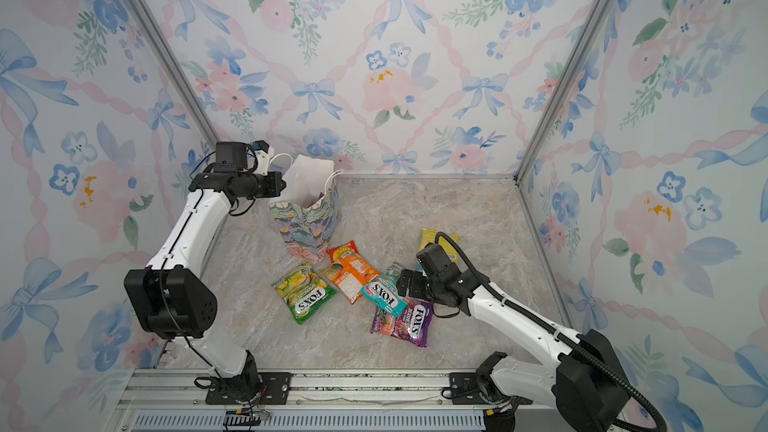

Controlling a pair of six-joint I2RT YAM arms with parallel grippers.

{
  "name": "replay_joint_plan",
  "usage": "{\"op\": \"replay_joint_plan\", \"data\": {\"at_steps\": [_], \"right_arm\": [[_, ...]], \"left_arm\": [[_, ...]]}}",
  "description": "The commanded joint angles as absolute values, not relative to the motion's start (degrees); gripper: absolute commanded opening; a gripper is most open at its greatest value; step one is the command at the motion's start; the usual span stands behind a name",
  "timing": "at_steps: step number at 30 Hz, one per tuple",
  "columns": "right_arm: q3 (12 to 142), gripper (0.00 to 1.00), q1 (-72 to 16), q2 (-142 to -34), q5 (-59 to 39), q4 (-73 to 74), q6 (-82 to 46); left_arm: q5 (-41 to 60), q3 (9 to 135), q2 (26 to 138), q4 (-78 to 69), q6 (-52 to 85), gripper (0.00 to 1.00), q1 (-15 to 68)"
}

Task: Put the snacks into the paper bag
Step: 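Move the right gripper down to the teal FOX'S Mint Blossom bag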

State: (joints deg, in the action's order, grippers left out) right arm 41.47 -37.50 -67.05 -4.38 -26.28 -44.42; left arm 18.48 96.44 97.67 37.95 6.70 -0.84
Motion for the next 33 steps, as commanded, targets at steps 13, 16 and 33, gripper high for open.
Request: {"op": "replay_joint_plan", "data": {"at_steps": [13,16,33], "right_arm": [[35.1,0.95,-36.6,-69.6,-8.7,-14.8,-51.9],[35.1,0.94,-36.5,-70.9,-9.0,-13.2,-52.2],[34.3,0.92,-36.5,-77.6,-10.5,-7.8,-54.5]], "left_arm": [[18.5,96.0,97.4,38.6,6.8,0.00,-1.2],[19.0,96.0,97.5,38.6,6.9,0.00,-1.2],[19.7,96.1,97.7,38.6,7.0,0.00,-1.1]]}}
